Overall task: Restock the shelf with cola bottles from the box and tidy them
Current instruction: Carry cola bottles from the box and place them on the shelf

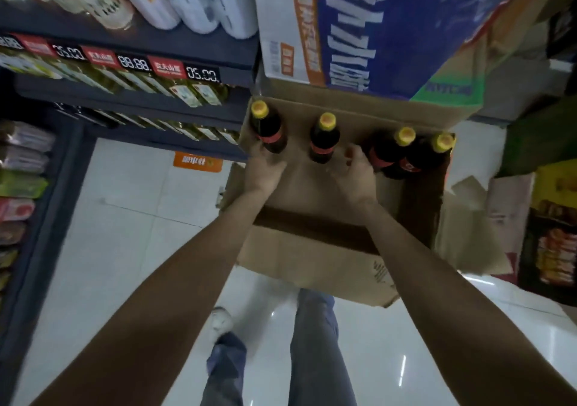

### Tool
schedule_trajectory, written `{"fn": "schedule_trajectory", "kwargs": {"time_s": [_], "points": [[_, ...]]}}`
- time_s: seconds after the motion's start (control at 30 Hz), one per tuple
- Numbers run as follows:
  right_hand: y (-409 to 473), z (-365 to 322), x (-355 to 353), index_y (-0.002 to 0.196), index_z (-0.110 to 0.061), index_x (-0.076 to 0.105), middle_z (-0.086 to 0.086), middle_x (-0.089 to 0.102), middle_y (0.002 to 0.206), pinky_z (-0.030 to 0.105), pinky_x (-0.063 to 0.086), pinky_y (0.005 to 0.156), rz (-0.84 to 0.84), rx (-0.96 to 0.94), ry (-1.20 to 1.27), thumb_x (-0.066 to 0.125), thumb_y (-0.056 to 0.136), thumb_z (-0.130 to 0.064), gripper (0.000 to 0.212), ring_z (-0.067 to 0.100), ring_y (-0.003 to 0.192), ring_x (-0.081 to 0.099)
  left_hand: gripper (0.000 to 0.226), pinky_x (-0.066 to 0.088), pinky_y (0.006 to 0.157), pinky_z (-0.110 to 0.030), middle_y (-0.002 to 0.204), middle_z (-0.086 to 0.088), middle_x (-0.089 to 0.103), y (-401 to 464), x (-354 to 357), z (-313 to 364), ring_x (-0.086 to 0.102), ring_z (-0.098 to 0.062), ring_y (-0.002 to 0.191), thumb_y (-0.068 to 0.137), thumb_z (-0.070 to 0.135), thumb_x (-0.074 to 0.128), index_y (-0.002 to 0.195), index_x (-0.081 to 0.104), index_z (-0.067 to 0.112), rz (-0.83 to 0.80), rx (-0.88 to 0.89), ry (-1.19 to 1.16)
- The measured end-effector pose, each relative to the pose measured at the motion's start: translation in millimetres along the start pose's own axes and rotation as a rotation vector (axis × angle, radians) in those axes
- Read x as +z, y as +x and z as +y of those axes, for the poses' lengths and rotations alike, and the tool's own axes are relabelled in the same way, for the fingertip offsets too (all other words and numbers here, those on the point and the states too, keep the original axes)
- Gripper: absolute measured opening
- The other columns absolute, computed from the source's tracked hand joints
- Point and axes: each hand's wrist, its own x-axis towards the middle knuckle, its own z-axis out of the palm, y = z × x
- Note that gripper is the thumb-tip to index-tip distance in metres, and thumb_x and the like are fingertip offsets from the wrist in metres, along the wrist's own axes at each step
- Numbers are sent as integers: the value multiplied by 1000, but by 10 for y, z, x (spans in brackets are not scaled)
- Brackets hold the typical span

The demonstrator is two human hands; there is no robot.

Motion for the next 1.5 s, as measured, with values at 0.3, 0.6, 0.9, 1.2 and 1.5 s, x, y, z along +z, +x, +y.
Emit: {"fn": "schedule_trajectory", "kwargs": {"time_s": [0.3,0.6,0.9,1.2,1.5], "points": [[639,90,623,133,-11,35,9,49,137,40,42,103,123,13,236,83,68,-24,83,26,129,45,84,29,114,-37,143,-12,42,705,735,-281,36,-26,136,71,13,80,142,34,8,536,-2,-400],[196,168,329,122,-17,45,-3,58,118,8,40,87,215,-39,370,84,67,-19,67,1,107,54,65,38,85,-18,129,-7,50,706,720,-55,51,-17,115,68,16,82,121,45,11,593,-123,-420],[-927,-268,-406,123,-26,35,-14,49,119,15,44,95,85,-228,347,82,69,-9,74,-10,111,50,60,44,81,-7,106,12,56,-809,-214,134,57,8,94,69,12,83,106,38,26,452,65,-637],[-2281,-1652,-184,117,-33,50,-22,65,99,10,47,79,-373,-377,348,77,77,-12,53,-6,91,61,52,49,92,-38,101,3,66,-2681,-1895,-399,62,-16,96,62,43,70,110,56,28,509,52,-1098],[-4267,-2638,1586,114,-42,42,-17,61,97,17,45,71,-812,-396,211,67,85,-27,42,0,87,60,55,54,65,-34,98,-13,69,-4479,-3397,-2171,69,-31,82,77,38,64,125,51,14,653,-87,-1198]]}}
